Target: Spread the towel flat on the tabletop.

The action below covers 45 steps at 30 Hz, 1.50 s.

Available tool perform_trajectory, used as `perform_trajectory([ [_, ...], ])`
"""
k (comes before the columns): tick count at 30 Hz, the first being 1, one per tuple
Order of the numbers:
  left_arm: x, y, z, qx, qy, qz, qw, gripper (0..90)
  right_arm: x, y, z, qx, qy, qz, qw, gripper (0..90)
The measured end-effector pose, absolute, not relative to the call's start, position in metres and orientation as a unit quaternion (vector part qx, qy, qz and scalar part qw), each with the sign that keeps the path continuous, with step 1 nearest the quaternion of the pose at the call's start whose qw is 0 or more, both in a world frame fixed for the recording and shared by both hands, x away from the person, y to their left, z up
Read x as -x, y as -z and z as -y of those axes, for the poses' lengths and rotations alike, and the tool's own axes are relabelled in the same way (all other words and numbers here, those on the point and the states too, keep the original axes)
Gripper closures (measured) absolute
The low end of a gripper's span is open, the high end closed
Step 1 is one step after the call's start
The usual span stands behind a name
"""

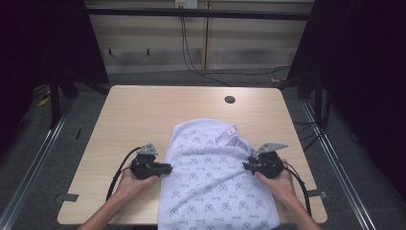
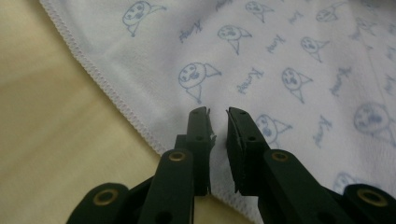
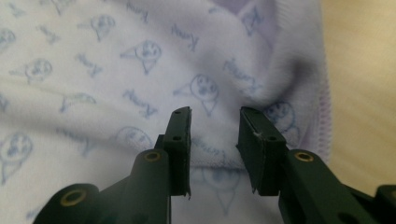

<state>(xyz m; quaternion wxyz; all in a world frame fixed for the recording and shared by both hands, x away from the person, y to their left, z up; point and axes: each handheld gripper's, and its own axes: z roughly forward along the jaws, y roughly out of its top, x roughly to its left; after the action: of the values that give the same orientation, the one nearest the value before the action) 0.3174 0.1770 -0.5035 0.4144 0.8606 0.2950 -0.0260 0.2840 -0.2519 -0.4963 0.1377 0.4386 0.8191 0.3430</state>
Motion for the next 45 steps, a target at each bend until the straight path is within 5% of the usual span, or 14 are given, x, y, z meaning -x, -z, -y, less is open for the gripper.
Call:
perform_trajectory([
  [4,-0.293,0.502,-0.178,-0.872,0.05,-0.261,0.412,69.6,-0.259,0.493,0.254,-0.436,-0.339,-0.826,0.116,68.1],
  [9,-0.265,0.499,-0.175,-0.882,0.106,-0.227,0.4,68.2,-0.215,0.49,0.261,-0.433,-0.34,-0.831,0.078,70.3],
  [14,-0.258,0.494,-0.177,-0.877,0.106,-0.223,0.411,68.0,-0.19,0.484,0.268,-0.427,-0.357,-0.83,0.045,71.4],
  [20,-0.321,0.489,-0.175,-0.847,0.018,-0.291,0.444,71.6,-0.223,0.462,0.245,-0.396,-0.427,-0.809,0.079,70.4],
  [29,-0.389,0.503,-0.191,-0.794,-0.011,-0.398,0.46,66.7,-0.316,0.481,0.192,-0.389,-0.411,-0.82,0.083,62.6],
  [34,-0.402,0.506,-0.18,-0.79,-0.023,-0.408,0.457,69.0,-0.332,0.495,0.179,-0.398,-0.398,-0.821,0.093,55.5],
  [37,-0.402,0.513,-0.165,-0.801,-0.004,-0.393,0.452,62.8,-0.332,0.5,0.174,-0.394,-0.381,-0.83,0.105,52.3],
  [42,-0.396,0.508,-0.15,-0.81,-0.004,-0.367,0.457,59.8,-0.333,0.503,0.173,-0.407,-0.371,-0.825,0.127,59.6],
  [45,-0.388,0.508,-0.133,-0.82,0.02,-0.336,0.462,61.1,-0.334,0.502,0.174,-0.424,-0.358,-0.818,0.15,81.7],
])
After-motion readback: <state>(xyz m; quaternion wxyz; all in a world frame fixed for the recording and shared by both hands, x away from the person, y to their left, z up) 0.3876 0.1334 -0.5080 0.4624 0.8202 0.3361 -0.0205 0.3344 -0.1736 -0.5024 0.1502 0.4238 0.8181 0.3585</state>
